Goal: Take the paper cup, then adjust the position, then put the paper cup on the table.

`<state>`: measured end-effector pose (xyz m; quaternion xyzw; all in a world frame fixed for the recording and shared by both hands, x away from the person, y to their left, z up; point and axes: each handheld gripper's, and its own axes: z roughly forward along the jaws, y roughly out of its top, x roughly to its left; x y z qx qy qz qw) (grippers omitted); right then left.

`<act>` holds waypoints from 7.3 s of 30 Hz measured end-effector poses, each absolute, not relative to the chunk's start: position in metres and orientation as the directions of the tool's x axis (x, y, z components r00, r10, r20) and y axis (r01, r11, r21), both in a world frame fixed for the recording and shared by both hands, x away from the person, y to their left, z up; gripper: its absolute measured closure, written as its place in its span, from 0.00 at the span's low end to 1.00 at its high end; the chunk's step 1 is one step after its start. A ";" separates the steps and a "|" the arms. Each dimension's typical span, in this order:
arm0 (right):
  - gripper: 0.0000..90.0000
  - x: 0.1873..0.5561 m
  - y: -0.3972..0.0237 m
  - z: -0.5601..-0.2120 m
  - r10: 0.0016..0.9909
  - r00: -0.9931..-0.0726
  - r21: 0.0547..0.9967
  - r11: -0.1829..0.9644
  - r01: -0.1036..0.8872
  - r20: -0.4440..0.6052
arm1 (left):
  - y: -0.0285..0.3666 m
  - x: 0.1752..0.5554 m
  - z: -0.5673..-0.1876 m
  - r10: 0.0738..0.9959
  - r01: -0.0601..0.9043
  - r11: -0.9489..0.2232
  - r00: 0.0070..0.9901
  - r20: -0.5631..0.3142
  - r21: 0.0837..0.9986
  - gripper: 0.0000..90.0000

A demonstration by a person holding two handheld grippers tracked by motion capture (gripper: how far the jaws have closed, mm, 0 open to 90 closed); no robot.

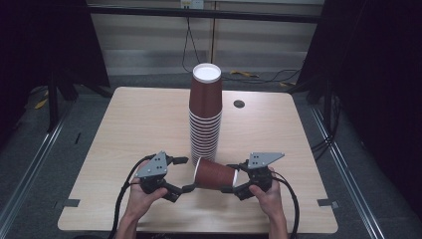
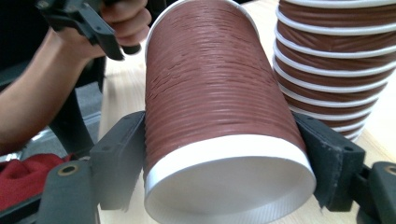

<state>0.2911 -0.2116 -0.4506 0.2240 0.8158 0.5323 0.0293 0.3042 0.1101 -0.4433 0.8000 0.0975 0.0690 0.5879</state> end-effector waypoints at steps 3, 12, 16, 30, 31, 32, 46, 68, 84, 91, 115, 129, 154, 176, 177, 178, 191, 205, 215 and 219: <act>0.26 0.289 -0.214 -0.454 0.391 -0.899 0.894 0.304 0.328 0.197 | 0.109 0.304 -0.445 0.234 0.073 -0.285 0.972 -0.005 0.956 0.17; 0.26 0.288 -0.212 -0.457 0.373 -0.905 0.906 0.279 0.318 0.203 | 0.106 0.306 -0.448 0.229 0.080 -0.277 0.973 -0.015 0.958 0.17; 0.26 0.288 -0.211 -0.458 0.363 -0.910 0.911 0.272 0.310 0.201 | 0.105 0.307 -0.450 0.224 0.087 -0.260 0.974 -0.028 0.962 0.17; 0.26 0.287 -0.213 -0.455 0.334 -0.921 0.930 0.230 0.287 0.202 | 0.101 0.311 -0.456 0.200 0.115 -0.255 0.978 -0.064 0.960 0.14; 0.26 0.286 -0.213 -0.455 0.328 -0.923 0.932 0.227 0.281 0.198 | 0.100 0.311 -0.457 0.201 0.116 -0.248 0.977 -0.066 0.962 0.09; 0.26 0.286 -0.213 -0.455 0.328 -0.923 0.932 0.227 0.281 0.198 | 0.099 0.311 -0.457 0.205 0.116 -0.255 0.977 -0.063 0.960 0.09; 0.26 0.287 -0.205 -0.456 0.288 -0.940 0.931 0.255 0.260 0.183 | 0.091 0.314 -0.458 0.148 0.102 -0.252 0.987 -0.066 0.962 0.00; 0.26 0.288 -0.203 -0.455 0.252 -0.952 0.931 0.273 0.241 0.172 | 0.079 0.313 -0.459 0.097 0.074 -0.283 0.994 -0.048 0.956 0.02; 0.20 0.290 -0.200 -0.459 0.262 -0.949 0.923 0.290 0.252 0.176 | 0.083 0.314 -0.456 0.111 0.078 -0.297 0.993 -0.047 0.952 0.04; 0.16 0.287 -0.203 -0.458 0.289 -0.942 0.931 0.265 0.249 0.170 | 0.089 0.315 -0.454 0.152 0.098 -0.310 0.987 -0.053 0.946 0.04; 0.15 0.270 -0.235 -0.466 0.540 -0.828 0.963 0.110 0.248 0.152 | 0.116 0.321 -0.449 0.214 0.134 -0.321 0.975 -0.066 0.937 0.04; 0.15 0.261 -0.250 -0.474 0.744 -0.666 0.972 0.104 0.208 0.063 | 0.130 0.326 -0.447 0.263 0.155 -0.372 0.963 -0.056 0.915 0.04; 0.15 0.259 -0.256 -0.501 0.931 -0.365 0.993 0.028 0.118 0.017 | 0.158 0.342 -0.440 0.377 0.222 -0.443 0.925 -0.044 0.869 0.04; 0.15 0.252 -0.258 -0.504 0.930 -0.367 1.000 0.014 0.015 -0.007 | 0.166 0.379 -0.420 0.470 0.330 -0.544 0.881 -0.046 0.772 0.04; 0.15 0.252 -0.258 -0.504 0.930 -0.367 1.000 0.014 0.014 -0.007 | 0.166 0.382 -0.418 0.466 0.323 -0.563 0.884 -0.031 0.761 0.04; 0.15 0.252 -0.258 -0.504 0.930 -0.367 1.000 0.014 0.014 -0.008 | 0.165 0.385 -0.417 0.472 0.331 -0.559 0.881 -0.037 0.760 0.04; 0.15 0.252 -0.258 -0.504 0.929 -0.369 1.000 0.016 0.016 -0.009 | 0.168 0.405 -0.404 0.463 0.347 -0.680 0.886 0.011 0.646 0.04; 0.16 0.252 -0.259 -0.504 0.923 -0.384 1.000 0.015 0.019 -0.007 | 0.156 0.416 -0.398 0.456 0.367 -0.765 0.889 0.044 0.529 0.03; 0.16 0.252 -0.259 -0.504 0.921 -0.390 1.000 0.014 0.023 -0.004 | 0.144 0.424 -0.398 0.456 0.374 -0.825 0.883 0.108 0.423 0.03; 0.16 0.253 -0.259 -0.504 0.920 -0.392 1.000 0.013 0.021 -0.003 | 0.137 0.425 -0.397 0.427 0.355 -0.846 0.898 0.106 0.399 0.03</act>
